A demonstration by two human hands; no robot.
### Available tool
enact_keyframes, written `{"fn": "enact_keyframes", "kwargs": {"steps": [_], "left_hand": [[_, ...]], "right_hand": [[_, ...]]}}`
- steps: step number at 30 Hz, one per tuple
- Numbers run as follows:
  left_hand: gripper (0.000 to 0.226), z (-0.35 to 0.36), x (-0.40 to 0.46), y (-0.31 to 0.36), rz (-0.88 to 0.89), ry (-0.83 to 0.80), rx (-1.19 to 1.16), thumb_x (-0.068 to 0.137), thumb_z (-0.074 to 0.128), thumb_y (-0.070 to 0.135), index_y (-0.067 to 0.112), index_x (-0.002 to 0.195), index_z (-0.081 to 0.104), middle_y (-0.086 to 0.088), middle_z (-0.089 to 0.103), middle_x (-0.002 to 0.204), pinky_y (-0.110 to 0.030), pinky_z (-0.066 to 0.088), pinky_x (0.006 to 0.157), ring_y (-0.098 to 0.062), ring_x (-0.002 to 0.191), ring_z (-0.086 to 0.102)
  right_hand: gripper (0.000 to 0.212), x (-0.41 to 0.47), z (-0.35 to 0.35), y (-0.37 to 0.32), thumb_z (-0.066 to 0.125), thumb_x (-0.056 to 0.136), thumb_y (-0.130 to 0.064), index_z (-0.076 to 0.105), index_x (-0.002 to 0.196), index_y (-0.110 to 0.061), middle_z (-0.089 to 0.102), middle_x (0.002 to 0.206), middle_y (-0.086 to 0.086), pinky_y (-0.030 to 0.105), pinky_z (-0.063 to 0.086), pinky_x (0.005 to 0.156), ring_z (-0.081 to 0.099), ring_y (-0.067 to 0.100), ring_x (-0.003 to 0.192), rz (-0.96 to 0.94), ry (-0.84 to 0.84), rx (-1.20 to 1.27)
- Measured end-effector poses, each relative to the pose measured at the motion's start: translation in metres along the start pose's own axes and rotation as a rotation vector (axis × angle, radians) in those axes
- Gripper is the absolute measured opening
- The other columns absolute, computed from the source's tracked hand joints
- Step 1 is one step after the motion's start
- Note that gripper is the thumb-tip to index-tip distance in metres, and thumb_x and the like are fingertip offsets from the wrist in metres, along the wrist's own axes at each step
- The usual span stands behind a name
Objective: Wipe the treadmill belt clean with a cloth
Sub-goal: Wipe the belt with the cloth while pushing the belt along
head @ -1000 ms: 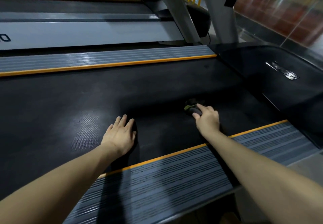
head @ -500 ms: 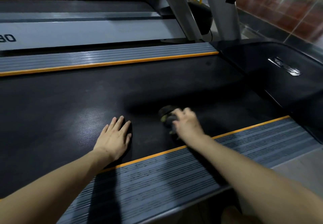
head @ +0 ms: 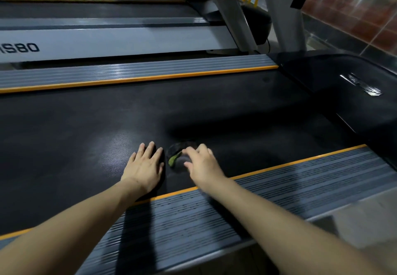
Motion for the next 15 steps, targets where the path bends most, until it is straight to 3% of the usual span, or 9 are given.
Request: {"fn": "enact_keyframes", "kwargs": {"steps": [2, 6, 8, 11, 15], "left_hand": [[0.056, 0.001, -0.006, 0.003, 0.026, -0.006, 0.012, 0.105, 0.028, 0.043, 0.025, 0.158, 0.022, -0.005, 0.008, 0.169, -0.046, 0.017, 0.124, -0.031, 0.156, 0.004], [0.054, -0.004, -0.020, 0.010, 0.043, 0.012, -0.005, 0.105, 0.029, 0.043, 0.026, 0.156, 0.024, -0.004, 0.008, 0.169, -0.046, 0.016, 0.124, -0.031, 0.155, 0.004], [0.054, -0.002, -0.027, 0.011, 0.044, -0.003, -0.010, 0.106, 0.029, 0.043, 0.025, 0.157, 0.024, -0.004, 0.007, 0.169, -0.046, 0.015, 0.125, -0.030, 0.156, 0.003], [0.053, -0.003, -0.034, 0.012, 0.053, 0.011, -0.015, 0.106, 0.029, 0.040, 0.025, 0.157, 0.025, -0.005, 0.006, 0.170, -0.045, 0.015, 0.125, -0.030, 0.156, 0.002], [0.053, -0.010, -0.046, 0.015, 0.054, 0.024, 0.007, 0.106, 0.030, 0.039, 0.024, 0.156, 0.027, -0.005, 0.008, 0.169, -0.044, 0.015, 0.125, -0.030, 0.156, 0.004]], "right_hand": [[0.032, 0.010, -0.015, 0.026, 0.064, 0.090, -0.023, 0.060, 0.122, -0.023, 0.048, 0.109, 0.011, 0.041, 0.048, 0.089, 0.049, 0.032, 0.103, -0.024, -0.032, -0.052], [0.032, 0.022, -0.067, 0.117, 0.058, 0.094, -0.025, 0.055, 0.126, -0.021, 0.046, 0.117, 0.015, 0.042, 0.048, 0.092, 0.047, 0.036, 0.110, 0.283, 0.072, -0.247], [0.031, 0.010, -0.075, 0.130, 0.055, 0.098, -0.026, 0.052, 0.129, -0.020, 0.046, 0.119, 0.015, 0.042, 0.046, 0.094, 0.046, 0.036, 0.111, 0.384, 0.126, -0.222], [0.035, -0.002, -0.052, 0.097, 0.058, 0.097, -0.028, 0.055, 0.130, -0.020, 0.048, 0.118, 0.017, 0.040, 0.045, 0.094, 0.053, 0.040, 0.106, 0.408, 0.137, -0.112], [0.034, -0.007, -0.005, 0.015, 0.059, 0.096, -0.030, 0.057, 0.130, -0.024, 0.051, 0.117, 0.016, 0.040, 0.045, 0.094, 0.055, 0.039, 0.107, 0.239, 0.019, -0.005]]}}
Point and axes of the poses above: each hand's wrist, its own x-axis towards the middle knuckle, its own z-axis out of the palm, y = z × x, the point moved 9 cm from there along x, towards the middle knuckle
